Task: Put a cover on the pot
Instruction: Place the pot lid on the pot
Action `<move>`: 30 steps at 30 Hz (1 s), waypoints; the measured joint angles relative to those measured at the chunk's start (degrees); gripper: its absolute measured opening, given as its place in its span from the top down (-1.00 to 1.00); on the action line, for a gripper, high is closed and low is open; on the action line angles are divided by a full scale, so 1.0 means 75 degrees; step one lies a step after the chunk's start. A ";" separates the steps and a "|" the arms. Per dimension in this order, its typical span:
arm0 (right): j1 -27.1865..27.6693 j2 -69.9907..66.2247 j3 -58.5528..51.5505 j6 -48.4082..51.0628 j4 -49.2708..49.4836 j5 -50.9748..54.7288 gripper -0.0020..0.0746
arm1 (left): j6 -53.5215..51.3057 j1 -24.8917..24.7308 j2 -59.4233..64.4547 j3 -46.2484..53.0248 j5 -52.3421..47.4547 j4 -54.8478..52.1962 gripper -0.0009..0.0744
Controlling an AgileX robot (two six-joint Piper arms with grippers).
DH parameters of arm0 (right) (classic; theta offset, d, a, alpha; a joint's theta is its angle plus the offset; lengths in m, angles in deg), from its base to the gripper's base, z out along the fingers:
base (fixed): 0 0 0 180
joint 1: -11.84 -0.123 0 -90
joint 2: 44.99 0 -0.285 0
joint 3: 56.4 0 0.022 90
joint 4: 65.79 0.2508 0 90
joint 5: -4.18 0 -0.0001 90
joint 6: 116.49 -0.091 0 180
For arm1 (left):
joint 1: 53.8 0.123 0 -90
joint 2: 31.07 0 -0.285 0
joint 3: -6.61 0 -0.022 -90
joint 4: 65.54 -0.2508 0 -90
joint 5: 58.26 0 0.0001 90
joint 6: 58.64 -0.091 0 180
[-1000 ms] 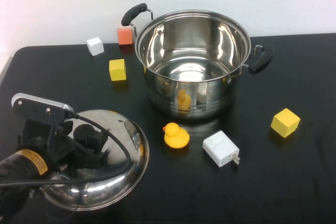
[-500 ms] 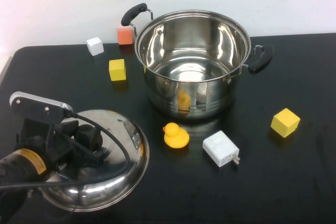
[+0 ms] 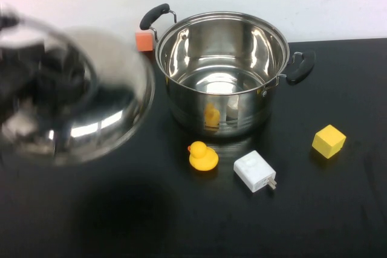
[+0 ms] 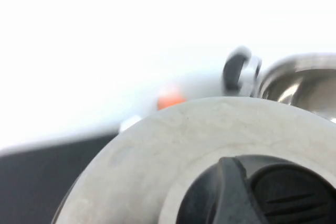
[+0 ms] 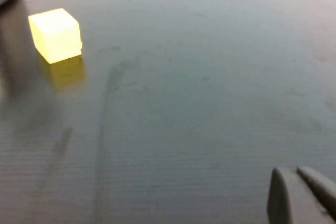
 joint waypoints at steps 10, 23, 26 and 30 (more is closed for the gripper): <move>0.0000 0.0000 0.0000 0.0000 0.0000 0.0000 0.95 | 0.0134 -0.1627 0.2059 -0.3156 -0.1004 -0.0787 0.08; 0.0000 0.0000 0.0000 0.0000 0.0000 0.0000 0.95 | 0.0169 -0.2261 0.5483 -0.7168 -0.2108 -0.0787 0.08; 0.0000 0.0000 0.0000 0.0000 0.0000 0.0000 0.95 | 0.0169 -0.2272 0.5831 -0.7409 -0.2108 -0.0787 0.08; 0.0000 0.0000 0.0000 0.0000 0.0000 0.0000 0.95 | 0.0255 -0.2272 0.6104 -0.7406 -0.2141 -0.0756 0.08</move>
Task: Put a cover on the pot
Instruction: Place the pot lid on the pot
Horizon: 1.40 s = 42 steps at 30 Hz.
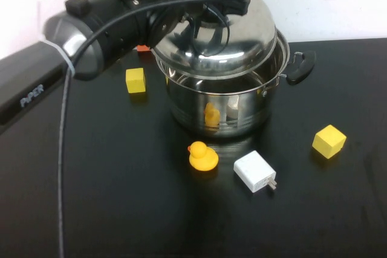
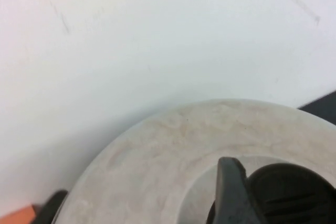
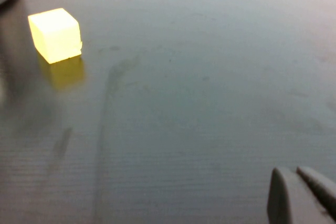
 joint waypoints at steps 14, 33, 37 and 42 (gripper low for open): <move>0.0000 0.0000 0.0000 0.0000 0.0000 0.0000 0.95 | 0.0496 -0.0023 0.0310 -0.0066 -0.0267 0.0780 0.08; 0.0000 0.0000 0.0000 0.0000 0.0000 0.0000 0.95 | 0.0500 -0.0070 0.0557 -0.0151 -0.0279 0.0856 0.08; 0.0000 0.0000 0.0000 0.0000 0.0000 0.0000 0.95 | 0.0500 -0.0070 0.0588 -0.0151 -0.0205 0.0823 0.08; 0.0000 0.0000 0.0000 0.0000 0.0000 0.0000 0.95 | 0.0500 -0.0070 0.0588 -0.0151 -0.0171 0.0776 0.08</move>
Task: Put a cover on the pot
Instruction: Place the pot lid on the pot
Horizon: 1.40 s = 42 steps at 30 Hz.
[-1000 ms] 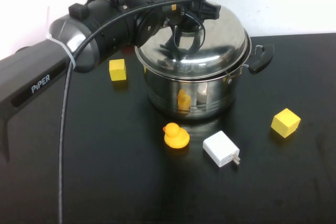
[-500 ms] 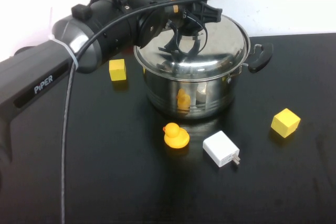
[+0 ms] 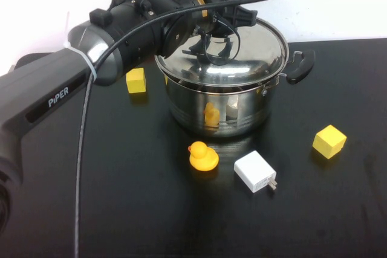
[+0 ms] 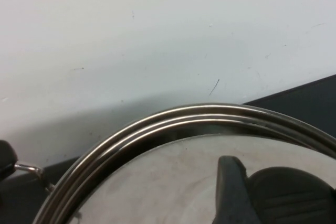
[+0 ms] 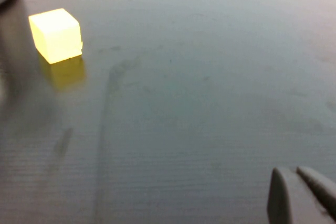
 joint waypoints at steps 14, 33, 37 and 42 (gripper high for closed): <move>0.0000 0.0000 0.0000 0.0000 0.0000 0.0000 0.95 | 0.0000 -0.0059 -0.0062 0.0000 0.0063 -0.0602 0.08; 0.0000 0.0000 0.0000 0.0000 0.0000 0.0000 0.95 | 0.0013 -0.0078 -0.0120 0.0511 0.1853 -0.0749 0.08; 0.0000 0.0000 0.0000 0.0000 0.0000 0.0000 0.95 | 0.0015 -0.0064 -0.0240 0.1027 0.2710 -0.0747 0.08; 0.0000 0.0000 0.0000 0.0000 0.0000 0.0000 0.95 | -0.0265 -0.0051 -0.0460 0.1376 0.3039 -0.0797 0.08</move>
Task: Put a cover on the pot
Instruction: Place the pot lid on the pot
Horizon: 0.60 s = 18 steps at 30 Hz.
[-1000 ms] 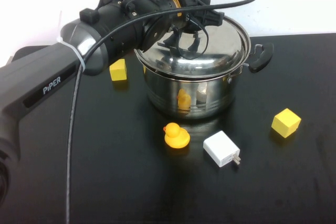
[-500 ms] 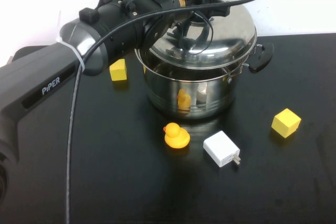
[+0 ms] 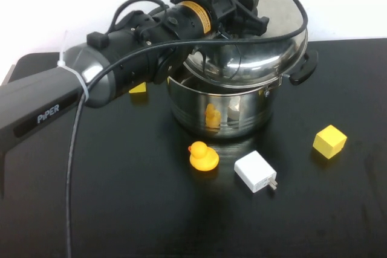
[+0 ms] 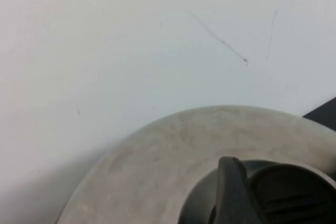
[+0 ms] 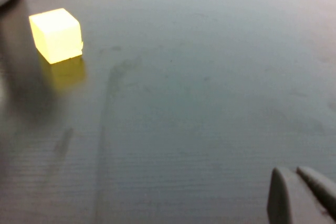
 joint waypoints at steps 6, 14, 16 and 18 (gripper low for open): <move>0.0000 0.0000 0.0000 0.0000 0.0000 0.0000 0.95 | -0.0140 0.0049 -0.0173 0.0000 -0.0053 -0.0013 0.08; 0.0000 0.0000 0.0000 0.0000 0.0000 0.0000 0.95 | 0.0087 0.0128 -0.0236 0.0011 -0.1137 0.0094 0.08; 0.0000 0.0000 0.0000 0.0000 0.0000 0.0000 0.95 | 0.0138 0.0175 -0.0236 0.0011 -0.1153 0.0120 0.08; 0.0000 0.0000 0.0000 0.0000 0.0000 0.0000 0.95 | 0.0191 0.0193 -0.0236 0.0011 -0.1085 0.0138 0.08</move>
